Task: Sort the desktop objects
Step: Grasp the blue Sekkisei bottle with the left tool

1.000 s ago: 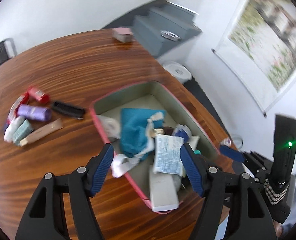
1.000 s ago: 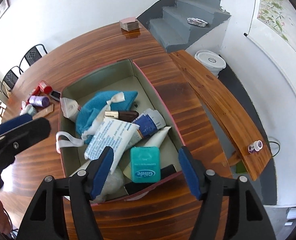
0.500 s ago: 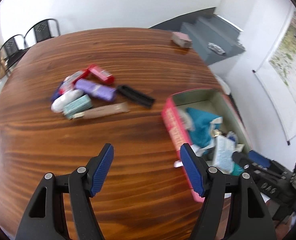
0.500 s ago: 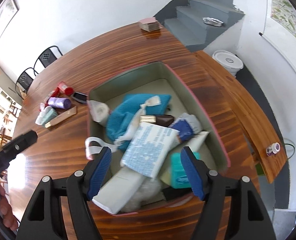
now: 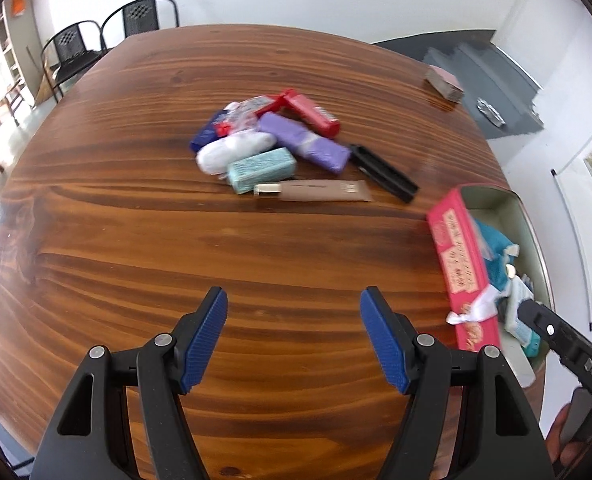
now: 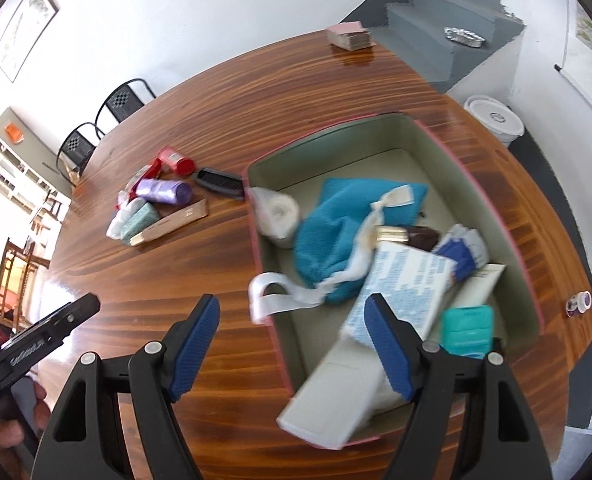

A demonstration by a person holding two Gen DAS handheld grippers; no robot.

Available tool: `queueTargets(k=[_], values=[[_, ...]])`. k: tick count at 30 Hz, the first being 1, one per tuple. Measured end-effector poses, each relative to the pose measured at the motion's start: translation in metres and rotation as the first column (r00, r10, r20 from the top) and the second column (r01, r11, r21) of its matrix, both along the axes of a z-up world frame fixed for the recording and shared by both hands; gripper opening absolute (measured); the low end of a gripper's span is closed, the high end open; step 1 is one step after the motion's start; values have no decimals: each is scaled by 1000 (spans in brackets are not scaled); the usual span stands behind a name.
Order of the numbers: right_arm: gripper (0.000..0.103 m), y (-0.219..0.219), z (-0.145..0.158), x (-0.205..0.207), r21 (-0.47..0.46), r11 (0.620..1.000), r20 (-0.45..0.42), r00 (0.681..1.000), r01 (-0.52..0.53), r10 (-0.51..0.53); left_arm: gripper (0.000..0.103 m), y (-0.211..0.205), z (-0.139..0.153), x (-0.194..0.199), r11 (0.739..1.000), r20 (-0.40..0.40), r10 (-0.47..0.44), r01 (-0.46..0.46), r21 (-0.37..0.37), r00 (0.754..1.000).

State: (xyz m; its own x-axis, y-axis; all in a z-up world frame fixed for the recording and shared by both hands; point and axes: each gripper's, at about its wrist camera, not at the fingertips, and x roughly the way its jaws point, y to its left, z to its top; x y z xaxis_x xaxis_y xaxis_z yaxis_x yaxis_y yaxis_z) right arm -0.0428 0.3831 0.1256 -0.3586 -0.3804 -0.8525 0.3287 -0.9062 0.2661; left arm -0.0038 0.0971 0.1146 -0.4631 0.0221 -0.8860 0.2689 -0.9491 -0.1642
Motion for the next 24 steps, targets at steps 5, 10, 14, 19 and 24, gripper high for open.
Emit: queueTargets(k=[5, 10, 14, 19, 24], values=[[78, -27, 1, 6, 5, 999, 3, 999, -54, 54, 72, -27, -11, -6, 999, 23, 33, -33, 15, 999], [78, -53, 0, 7, 0, 996, 14, 996, -85, 85, 72, -54, -18, -14, 998, 34, 60, -61, 13, 998], [78, -73, -2, 8, 2, 995, 22, 994, -102, 102, 72, -77, -23, -27, 998, 42, 69, -69, 7, 997], [79, -91, -7, 7, 14, 993, 40, 993, -116, 115, 72, -96, -26, -50, 998, 37, 58, -58, 3, 998], [79, -103, -13, 5, 36, 993, 58, 992, -115, 113, 72, -110, -31, -79, 999, 33, 47, -47, -15, 998]])
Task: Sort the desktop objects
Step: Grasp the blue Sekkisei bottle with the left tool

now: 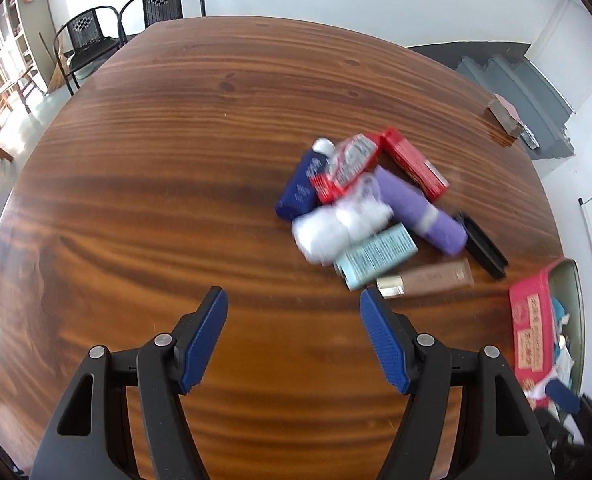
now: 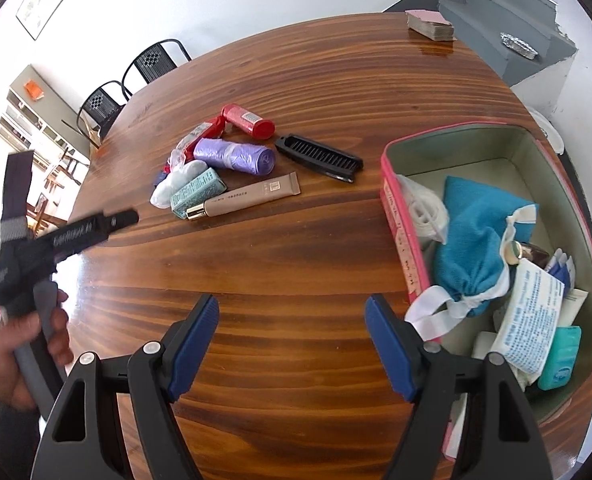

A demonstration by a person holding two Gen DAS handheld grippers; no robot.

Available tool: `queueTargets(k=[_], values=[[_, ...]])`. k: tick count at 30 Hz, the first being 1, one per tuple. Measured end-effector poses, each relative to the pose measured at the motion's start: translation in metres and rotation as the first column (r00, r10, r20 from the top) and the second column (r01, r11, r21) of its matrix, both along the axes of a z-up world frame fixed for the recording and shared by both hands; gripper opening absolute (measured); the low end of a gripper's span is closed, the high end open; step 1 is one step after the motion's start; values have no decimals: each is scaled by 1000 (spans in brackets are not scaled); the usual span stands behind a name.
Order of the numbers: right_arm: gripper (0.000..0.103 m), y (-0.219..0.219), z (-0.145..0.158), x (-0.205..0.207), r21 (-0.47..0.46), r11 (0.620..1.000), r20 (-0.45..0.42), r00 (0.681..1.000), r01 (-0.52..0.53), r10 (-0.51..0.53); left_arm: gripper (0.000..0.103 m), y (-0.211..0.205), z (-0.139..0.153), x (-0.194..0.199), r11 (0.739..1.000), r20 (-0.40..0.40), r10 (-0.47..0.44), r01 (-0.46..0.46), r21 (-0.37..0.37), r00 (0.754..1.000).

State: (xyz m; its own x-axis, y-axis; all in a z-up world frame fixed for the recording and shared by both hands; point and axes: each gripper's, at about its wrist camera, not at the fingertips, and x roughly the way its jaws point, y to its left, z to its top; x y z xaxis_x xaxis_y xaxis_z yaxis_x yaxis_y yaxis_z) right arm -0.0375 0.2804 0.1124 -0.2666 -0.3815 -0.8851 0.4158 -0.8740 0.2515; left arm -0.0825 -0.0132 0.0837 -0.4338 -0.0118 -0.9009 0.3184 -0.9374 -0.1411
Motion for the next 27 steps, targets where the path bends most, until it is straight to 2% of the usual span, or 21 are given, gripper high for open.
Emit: queueTargets(k=[12, 21, 27], values=[[79, -12, -14, -16, 30, 998, 45, 997, 56, -57, 72, -35, -24, -62, 999, 33, -3, 5, -52, 999], [79, -43, -20, -30, 41, 999, 51, 999, 16, -18, 72, -24, -38, -80, 993, 27, -110, 111, -39, 994], [79, -64, -18, -41, 46, 999, 37, 999, -28, 26, 72, -25, -45, -91, 988, 27, -146, 147, -51, 989]])
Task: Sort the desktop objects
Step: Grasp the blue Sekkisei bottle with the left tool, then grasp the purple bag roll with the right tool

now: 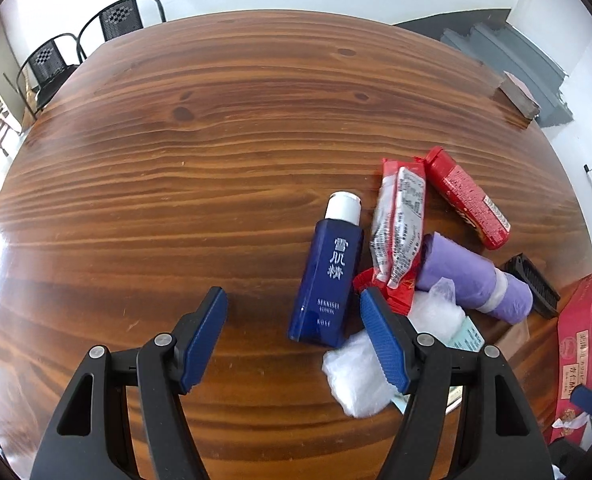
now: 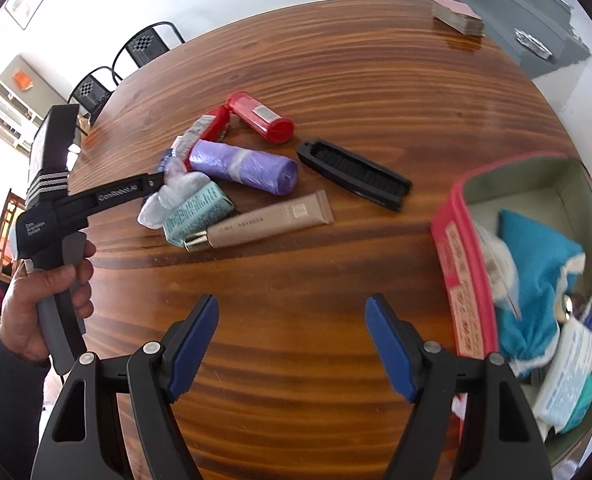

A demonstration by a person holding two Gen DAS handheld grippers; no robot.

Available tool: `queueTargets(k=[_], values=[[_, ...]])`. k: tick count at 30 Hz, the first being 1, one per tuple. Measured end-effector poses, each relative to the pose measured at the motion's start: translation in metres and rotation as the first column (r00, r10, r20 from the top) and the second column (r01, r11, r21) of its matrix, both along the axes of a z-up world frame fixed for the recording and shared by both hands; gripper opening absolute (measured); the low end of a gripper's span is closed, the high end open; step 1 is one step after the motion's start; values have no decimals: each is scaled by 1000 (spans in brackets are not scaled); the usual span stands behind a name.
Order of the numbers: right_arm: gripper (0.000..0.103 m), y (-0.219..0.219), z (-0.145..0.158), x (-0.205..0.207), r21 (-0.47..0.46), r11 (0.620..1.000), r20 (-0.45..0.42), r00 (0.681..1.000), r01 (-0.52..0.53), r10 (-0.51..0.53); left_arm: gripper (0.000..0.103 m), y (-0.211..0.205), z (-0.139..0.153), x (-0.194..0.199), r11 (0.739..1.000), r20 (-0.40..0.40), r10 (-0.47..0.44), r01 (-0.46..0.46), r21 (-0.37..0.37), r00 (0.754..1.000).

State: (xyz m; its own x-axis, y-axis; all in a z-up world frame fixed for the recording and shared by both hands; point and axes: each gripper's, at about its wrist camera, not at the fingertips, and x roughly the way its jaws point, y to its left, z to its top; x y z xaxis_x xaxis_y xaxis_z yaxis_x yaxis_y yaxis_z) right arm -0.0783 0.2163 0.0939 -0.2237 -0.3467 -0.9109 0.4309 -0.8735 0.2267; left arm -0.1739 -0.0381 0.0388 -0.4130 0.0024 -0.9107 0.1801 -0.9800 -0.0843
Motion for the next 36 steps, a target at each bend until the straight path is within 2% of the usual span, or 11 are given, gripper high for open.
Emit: queueTargets(k=[7, 9, 11, 13, 19, 28, 29, 31, 36], values=[[79, -22, 2, -14, 4, 999, -32, 998, -52, 52, 71, 3, -8, -2, 999, -12, -13, 12, -49, 1000], [79, -28, 1, -19, 8, 998, -44, 997, -66, 66, 62, 7, -9, 0, 997, -25, -27, 25, -73, 999], [79, -35, 0, -23, 13, 997, -64, 994, -82, 83, 41, 9, -8, 1, 996, -42, -49, 45, -78, 998], [79, -43, -1, -27, 21, 994, -93, 990, -108, 110, 33, 10, -7, 2, 996, -45, -58, 54, -78, 997], [79, -70, -5, -42, 78, 978, -182, 962, -194, 205, 32, 2, -5, 16, 998, -39, -26, 24, -60, 999], [78, -102, -26, -70, 150, 954, -199, 937, -259, 286, 32, -15, 6, 41, 999, -54, 38, -39, -26, 998], [76, -104, -29, -71, 158, 952, -196, 936, -264, 292, 32, -17, 8, 44, 999, -57, 44, -46, -25, 997], [65, -110, -36, -74, 166, 948, -174, 938, -273, 300, 32, -18, 10, 46, 998, -64, 55, -56, -24, 996], [56, -118, -44, -73, 173, 937, -145, 934, -302, 328, 32, -18, 11, 53, 997, -53, 67, -68, -26, 996]])
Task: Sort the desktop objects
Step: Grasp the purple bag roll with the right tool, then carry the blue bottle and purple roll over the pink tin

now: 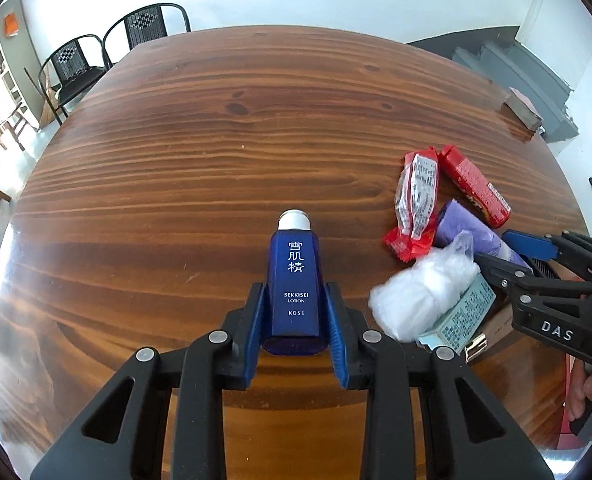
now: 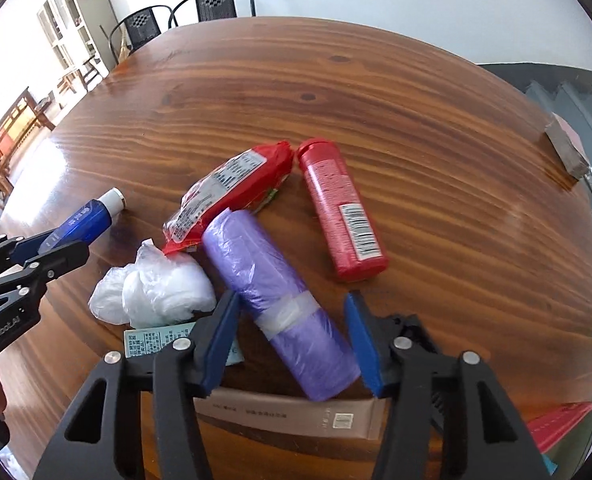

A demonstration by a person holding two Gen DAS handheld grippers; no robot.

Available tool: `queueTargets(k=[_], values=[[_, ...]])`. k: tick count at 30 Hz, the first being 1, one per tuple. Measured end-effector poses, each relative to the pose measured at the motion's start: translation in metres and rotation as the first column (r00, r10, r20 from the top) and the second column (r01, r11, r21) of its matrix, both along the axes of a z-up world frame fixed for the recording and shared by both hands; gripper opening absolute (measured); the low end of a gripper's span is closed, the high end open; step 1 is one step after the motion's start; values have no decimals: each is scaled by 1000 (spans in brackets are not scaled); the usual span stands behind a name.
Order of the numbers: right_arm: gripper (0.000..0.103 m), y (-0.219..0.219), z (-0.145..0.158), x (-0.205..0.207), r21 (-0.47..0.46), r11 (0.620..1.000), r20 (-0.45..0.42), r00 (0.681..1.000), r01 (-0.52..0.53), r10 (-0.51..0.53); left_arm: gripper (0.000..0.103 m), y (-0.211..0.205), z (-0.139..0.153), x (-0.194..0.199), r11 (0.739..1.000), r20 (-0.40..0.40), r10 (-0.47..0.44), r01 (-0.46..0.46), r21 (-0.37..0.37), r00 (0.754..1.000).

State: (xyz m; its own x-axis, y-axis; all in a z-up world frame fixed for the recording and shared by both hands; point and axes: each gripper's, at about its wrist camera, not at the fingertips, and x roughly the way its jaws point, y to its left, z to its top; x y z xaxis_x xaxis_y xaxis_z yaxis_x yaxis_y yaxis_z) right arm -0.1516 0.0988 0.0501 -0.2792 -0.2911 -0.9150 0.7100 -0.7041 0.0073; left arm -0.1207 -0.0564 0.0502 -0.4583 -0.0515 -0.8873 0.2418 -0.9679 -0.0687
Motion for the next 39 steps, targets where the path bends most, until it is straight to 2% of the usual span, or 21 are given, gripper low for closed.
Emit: queueTargets(k=[10, 15, 18, 20, 22, 24, 25, 26, 27, 30, 35, 39], values=[[54, 0, -5, -2, 1, 1000, 32, 999, 5, -5, 32, -2, -13, 1, 999, 55, 14, -16, 39, 998], [54, 1, -6, -5, 4, 1000, 34, 999, 4, -4, 32, -5, -12, -5, 998, 47, 19, -22, 54, 999], [54, -1, -5, -2, 4, 1000, 34, 999, 4, -5, 41, -6, -12, -10, 999, 52, 21, -23, 41, 998], [54, -1, -4, -1, 3, 1000, 33, 999, 3, -3, 51, -7, -13, -14, 999, 56, 30, -32, 30, 998], [54, 1, -3, 2, 0, 1000, 35, 999, 4, -4, 51, -6, -13, -15, 999, 51, 32, -33, 15, 998], [51, 1, -5, -2, -2, 1000, 43, 999, 6, -6, 51, -5, -14, -15, 1000, 43, 29, -29, -3, 999], [45, 2, -6, -2, -4, 1000, 49, 999, 5, -5, 44, -5, -14, -14, 999, 41, 34, -33, -8, 999], [41, 3, -6, -1, -10, 1000, 61, 998, 6, -5, 32, -5, -13, -13, 999, 40, 35, -35, -10, 999], [35, 4, -5, 2, -15, 1000, 70, 997, 10, -9, 32, -5, -13, -12, 999, 44, 38, -38, -5, 998], [35, 13, -3, 6, -60, 998, 134, 991, 34, -25, 32, -9, -11, -5, 997, 52, 64, -66, 30, 997], [35, 45, 13, 16, -194, 973, 259, 963, 127, -74, 31, -2, 1, 14, 996, 46, 75, -77, 33, 996], [35, 69, 28, 32, -242, 957, 274, 958, 159, -89, 31, 11, 15, 31, 997, 41, 64, -65, 34, 997]])
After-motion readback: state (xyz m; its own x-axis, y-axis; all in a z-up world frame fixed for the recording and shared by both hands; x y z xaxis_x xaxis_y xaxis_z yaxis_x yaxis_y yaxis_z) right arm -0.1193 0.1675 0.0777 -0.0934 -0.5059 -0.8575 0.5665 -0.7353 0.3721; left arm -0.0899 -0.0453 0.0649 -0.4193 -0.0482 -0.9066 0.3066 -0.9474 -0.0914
